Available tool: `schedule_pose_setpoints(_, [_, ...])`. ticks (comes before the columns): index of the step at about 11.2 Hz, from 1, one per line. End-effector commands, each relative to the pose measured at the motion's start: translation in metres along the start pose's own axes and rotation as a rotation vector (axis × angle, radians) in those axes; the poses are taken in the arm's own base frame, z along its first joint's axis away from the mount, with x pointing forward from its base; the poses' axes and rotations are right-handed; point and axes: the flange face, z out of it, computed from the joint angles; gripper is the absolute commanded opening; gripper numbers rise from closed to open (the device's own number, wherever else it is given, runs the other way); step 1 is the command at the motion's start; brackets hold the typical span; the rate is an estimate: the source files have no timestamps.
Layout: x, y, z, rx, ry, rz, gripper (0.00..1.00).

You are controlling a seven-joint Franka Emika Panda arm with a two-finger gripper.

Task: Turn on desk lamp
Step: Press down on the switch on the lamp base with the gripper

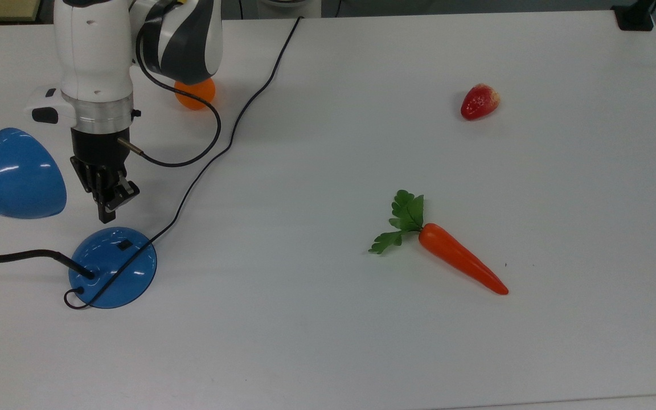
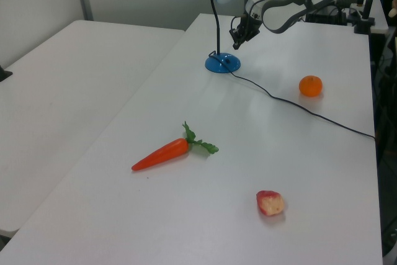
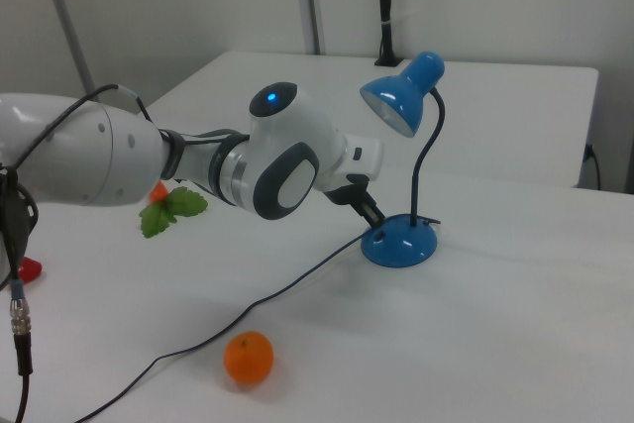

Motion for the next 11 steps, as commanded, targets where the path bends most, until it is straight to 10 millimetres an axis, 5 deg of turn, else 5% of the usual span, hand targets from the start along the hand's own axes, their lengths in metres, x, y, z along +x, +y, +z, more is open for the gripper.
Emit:
schedule_pose_setpoints(1, [0.004,-0.007,0.018,-0.003,0.026,0.000,0.00])
schedule_pose_setpoints(11, [0.000,-0.020,0.045,-0.006,0.018,-0.019,0.00])
